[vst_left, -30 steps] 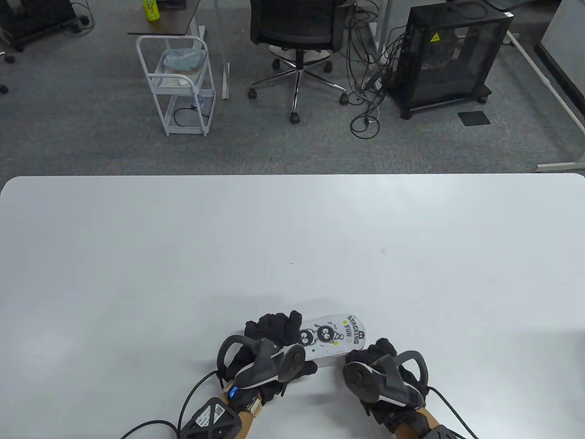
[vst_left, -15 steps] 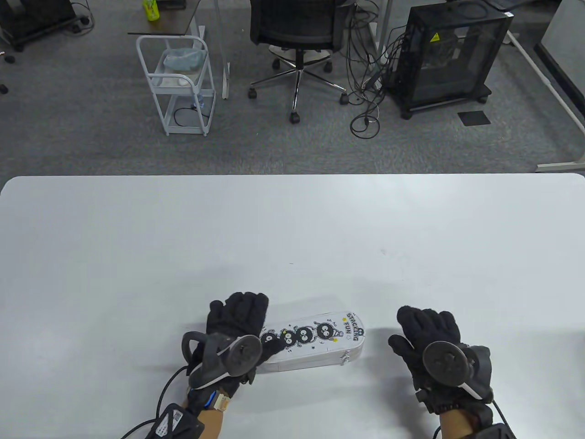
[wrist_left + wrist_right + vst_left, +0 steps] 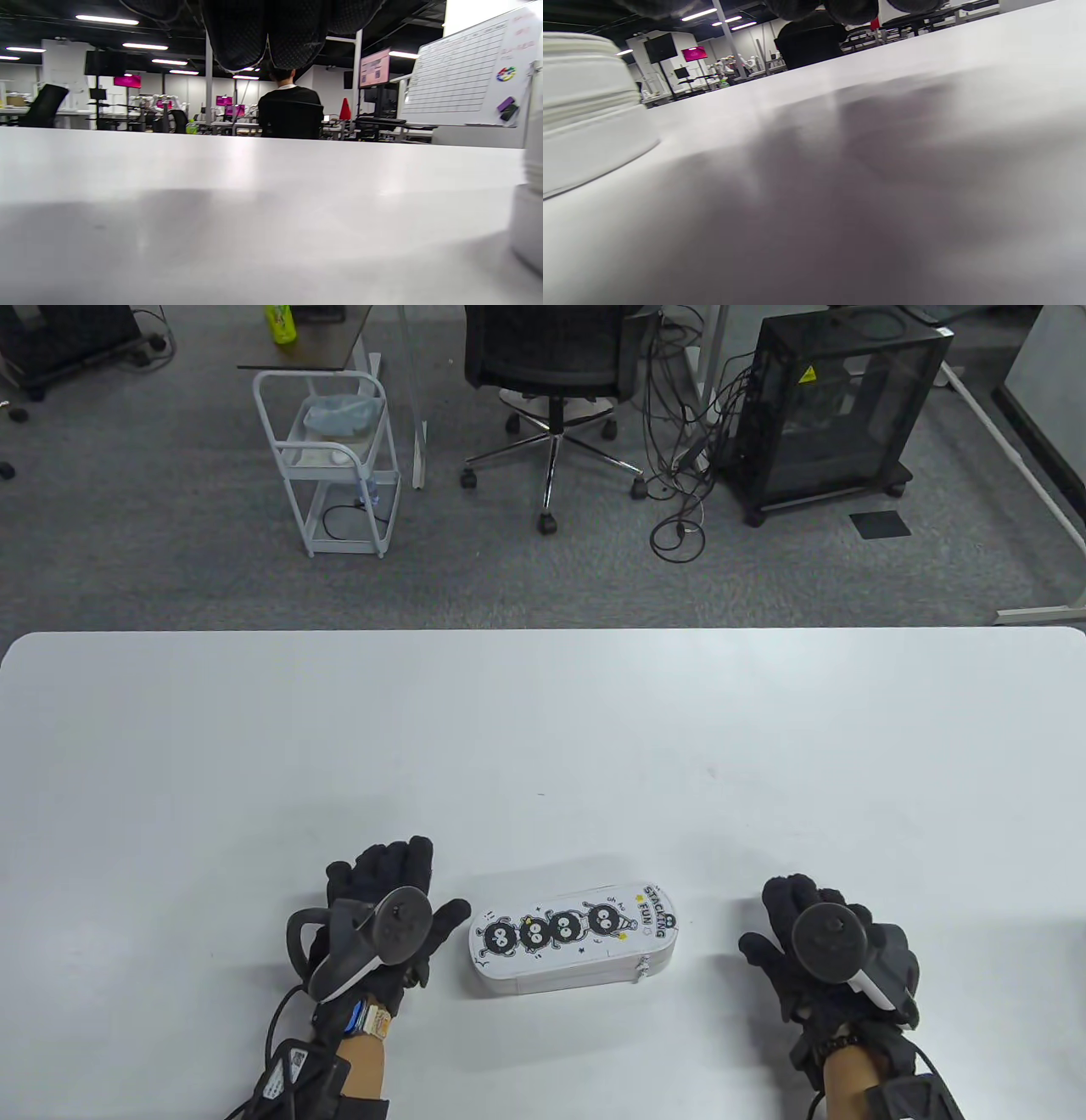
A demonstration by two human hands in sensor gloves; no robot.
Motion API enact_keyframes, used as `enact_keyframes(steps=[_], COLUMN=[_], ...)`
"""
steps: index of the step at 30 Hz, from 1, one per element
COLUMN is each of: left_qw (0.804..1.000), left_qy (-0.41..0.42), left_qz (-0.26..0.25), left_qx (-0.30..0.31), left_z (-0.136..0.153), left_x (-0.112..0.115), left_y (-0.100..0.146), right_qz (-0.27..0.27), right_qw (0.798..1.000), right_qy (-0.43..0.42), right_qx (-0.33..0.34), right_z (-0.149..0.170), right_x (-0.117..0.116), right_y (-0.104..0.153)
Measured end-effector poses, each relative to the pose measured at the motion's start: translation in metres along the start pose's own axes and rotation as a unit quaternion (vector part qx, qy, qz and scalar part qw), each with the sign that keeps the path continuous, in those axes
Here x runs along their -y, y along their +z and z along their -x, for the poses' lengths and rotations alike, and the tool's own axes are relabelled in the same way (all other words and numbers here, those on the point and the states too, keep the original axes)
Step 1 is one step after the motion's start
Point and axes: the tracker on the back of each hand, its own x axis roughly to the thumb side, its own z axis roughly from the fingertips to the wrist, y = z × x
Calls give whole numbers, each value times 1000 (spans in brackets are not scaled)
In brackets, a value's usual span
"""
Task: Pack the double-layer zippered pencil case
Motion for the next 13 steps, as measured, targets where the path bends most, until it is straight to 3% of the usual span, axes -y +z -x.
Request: enact_keyframes(steps=[13], left_qw=[1000], left_qy=[-27], left_qz=[12], left_qx=[6], left_z=[-3], left_x=[4], left_y=[6], right_qz=[-25], right_qw=[998], right_qy=[-29], right_qx=[45], right_z=[-17], right_x=[-9], right_y=[-3])
